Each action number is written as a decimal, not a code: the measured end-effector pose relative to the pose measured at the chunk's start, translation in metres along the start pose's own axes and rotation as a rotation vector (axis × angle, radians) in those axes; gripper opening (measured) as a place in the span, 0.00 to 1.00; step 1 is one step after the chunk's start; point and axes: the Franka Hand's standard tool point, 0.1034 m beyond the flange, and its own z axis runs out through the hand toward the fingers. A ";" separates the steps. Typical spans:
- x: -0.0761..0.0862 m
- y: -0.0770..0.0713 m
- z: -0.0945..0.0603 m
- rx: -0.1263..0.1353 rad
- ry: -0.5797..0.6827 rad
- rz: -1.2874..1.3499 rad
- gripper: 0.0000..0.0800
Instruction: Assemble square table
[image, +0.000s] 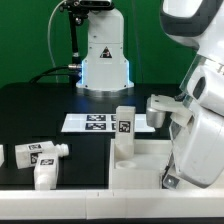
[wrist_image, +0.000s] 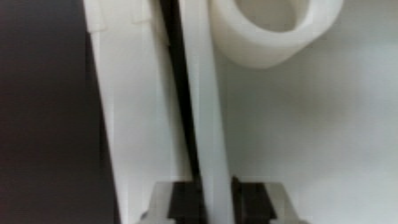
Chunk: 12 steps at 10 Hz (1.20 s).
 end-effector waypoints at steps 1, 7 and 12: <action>0.003 0.000 -0.002 -0.019 -0.015 -0.029 0.08; -0.016 0.009 -0.012 -0.026 -0.048 -0.019 0.49; -0.086 0.018 -0.042 -0.025 -0.077 0.430 0.80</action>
Offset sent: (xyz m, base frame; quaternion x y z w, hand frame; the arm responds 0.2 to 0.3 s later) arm 0.0000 0.0000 0.0000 0.0000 0.0000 0.0000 1.0000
